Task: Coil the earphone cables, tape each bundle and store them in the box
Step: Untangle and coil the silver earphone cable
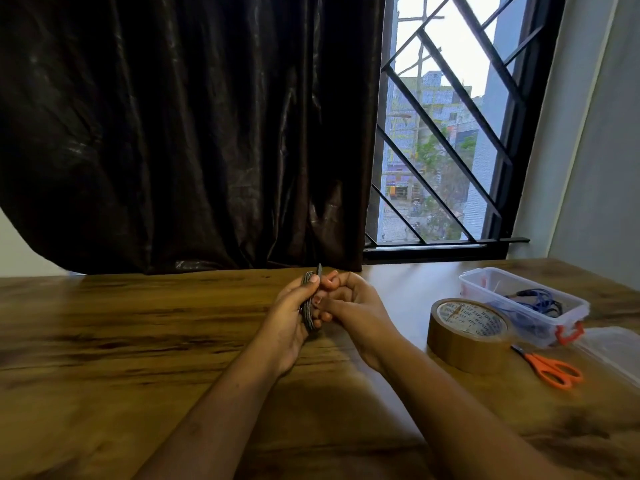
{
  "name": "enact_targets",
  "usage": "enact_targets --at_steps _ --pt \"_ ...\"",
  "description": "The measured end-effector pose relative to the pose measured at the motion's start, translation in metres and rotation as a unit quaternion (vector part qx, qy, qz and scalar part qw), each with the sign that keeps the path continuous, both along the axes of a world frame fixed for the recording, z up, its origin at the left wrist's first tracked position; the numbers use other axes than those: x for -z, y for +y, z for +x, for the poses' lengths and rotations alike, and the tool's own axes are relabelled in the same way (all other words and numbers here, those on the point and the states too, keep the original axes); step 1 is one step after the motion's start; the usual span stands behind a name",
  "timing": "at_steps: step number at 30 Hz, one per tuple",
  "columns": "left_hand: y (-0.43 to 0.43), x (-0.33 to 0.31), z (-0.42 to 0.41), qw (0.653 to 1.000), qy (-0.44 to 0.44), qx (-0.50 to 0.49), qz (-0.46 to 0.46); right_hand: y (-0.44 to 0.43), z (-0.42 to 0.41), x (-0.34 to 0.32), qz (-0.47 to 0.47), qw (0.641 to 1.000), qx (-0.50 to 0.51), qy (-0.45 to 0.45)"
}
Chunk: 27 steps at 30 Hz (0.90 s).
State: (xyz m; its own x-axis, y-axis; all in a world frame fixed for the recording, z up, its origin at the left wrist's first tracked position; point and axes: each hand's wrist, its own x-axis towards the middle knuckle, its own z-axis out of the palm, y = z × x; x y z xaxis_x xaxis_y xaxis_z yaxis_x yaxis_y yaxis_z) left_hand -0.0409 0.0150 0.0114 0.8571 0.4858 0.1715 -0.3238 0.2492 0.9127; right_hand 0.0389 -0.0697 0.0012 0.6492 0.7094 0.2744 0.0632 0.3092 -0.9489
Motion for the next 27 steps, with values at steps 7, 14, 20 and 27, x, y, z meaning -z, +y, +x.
enact_targets --at_steps 7,14,20,27 --pt "0.008 0.004 0.002 1.000 -0.011 -0.012 -0.013 -0.003 -0.008 -0.009 -0.018 0.997 -0.040 -0.069" --pt "0.012 0.003 -0.001 0.999 -0.009 0.034 -0.040 -0.002 -0.012 -0.009 -0.014 0.985 -0.033 -0.171" --pt "0.014 0.008 -0.003 0.997 0.027 0.071 -0.033 -0.005 -0.007 -0.007 -0.058 0.974 -0.055 -0.211" --pt "0.007 0.004 -0.002 0.996 0.030 0.058 -0.062 -0.002 -0.004 -0.002 -0.079 0.939 0.010 -0.333"
